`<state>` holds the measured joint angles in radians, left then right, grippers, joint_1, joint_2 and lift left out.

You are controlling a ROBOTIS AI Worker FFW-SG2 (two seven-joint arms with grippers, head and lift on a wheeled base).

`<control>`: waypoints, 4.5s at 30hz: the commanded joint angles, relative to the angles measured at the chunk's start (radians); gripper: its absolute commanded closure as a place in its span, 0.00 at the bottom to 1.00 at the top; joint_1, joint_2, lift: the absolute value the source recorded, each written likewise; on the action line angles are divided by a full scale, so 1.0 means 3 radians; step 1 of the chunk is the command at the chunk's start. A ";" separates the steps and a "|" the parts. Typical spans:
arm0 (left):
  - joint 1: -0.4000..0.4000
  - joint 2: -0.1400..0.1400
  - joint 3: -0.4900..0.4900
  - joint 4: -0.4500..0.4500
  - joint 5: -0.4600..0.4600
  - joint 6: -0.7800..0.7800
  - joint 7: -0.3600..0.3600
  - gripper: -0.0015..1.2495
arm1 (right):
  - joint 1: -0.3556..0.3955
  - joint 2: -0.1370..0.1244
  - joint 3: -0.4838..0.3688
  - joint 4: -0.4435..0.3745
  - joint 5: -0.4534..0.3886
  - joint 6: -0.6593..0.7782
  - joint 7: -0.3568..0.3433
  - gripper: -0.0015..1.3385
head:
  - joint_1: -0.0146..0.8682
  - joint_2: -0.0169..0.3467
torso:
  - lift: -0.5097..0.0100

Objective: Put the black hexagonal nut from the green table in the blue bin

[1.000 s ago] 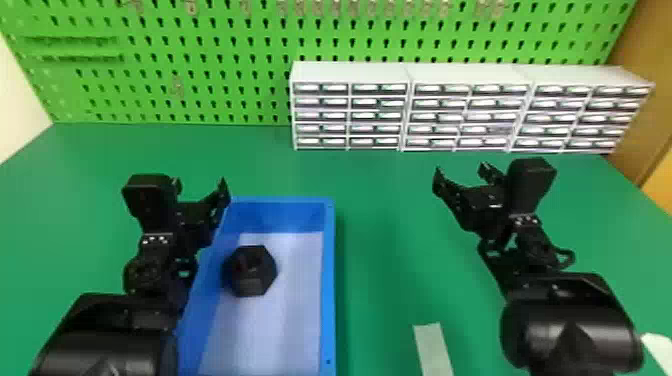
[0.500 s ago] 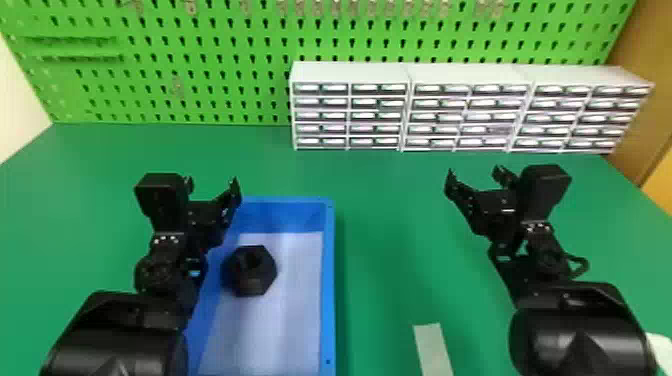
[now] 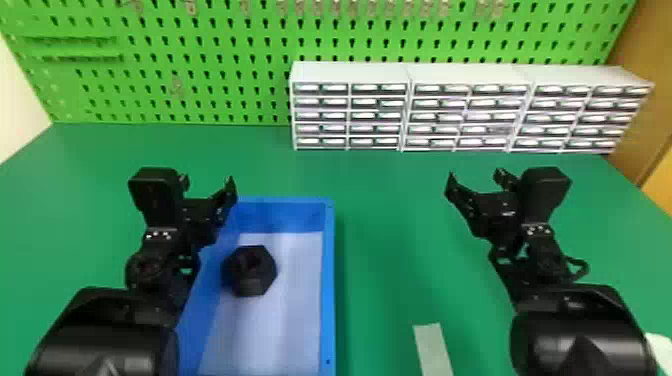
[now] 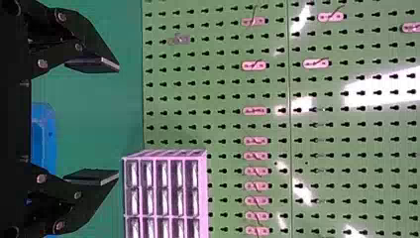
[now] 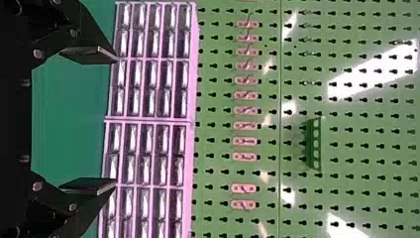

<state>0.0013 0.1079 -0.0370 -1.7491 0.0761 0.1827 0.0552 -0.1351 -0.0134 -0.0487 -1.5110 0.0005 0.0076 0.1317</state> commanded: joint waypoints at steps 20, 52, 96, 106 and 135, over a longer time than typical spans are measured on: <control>-0.0050 -0.0002 0.0021 -0.0004 -0.0049 0.0102 -0.0082 0.39 | 0.0113 -0.0001 -0.0150 -0.0133 0.0060 0.0092 -0.0005 0.29 | 0.79 0.19 | 0.80; -0.0132 -0.0002 0.0062 0.0001 -0.0029 0.0117 -0.0102 0.39 | 0.0123 0.0004 -0.0155 -0.0240 0.0121 0.0266 -0.0005 0.29 | 0.79 0.19 | 0.80; -0.0148 -0.0002 0.0067 0.0001 -0.0049 0.0092 -0.0158 0.39 | 0.0067 -0.0012 -0.0155 -0.0240 0.0101 0.0271 -0.0025 0.29 | 0.79 0.19 | 0.80; -0.0132 -0.0002 0.0098 -0.0004 -0.0080 0.0076 -0.0204 0.39 | 0.0072 -0.0022 -0.0155 -0.0240 0.0091 0.0271 -0.0025 0.29 | 0.79 0.19 | 0.80; -0.0132 -0.0002 0.0108 -0.0009 -0.0080 0.0081 -0.0225 0.39 | 0.0062 -0.0027 -0.0119 -0.0230 0.0065 0.0271 -0.0025 0.29 | 0.79 0.19 | 0.80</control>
<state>-0.0379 0.1075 -0.0039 -1.7518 0.0521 0.2071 -0.0123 -0.1165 -0.0209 -0.0849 -1.5800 0.0219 0.0889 0.1232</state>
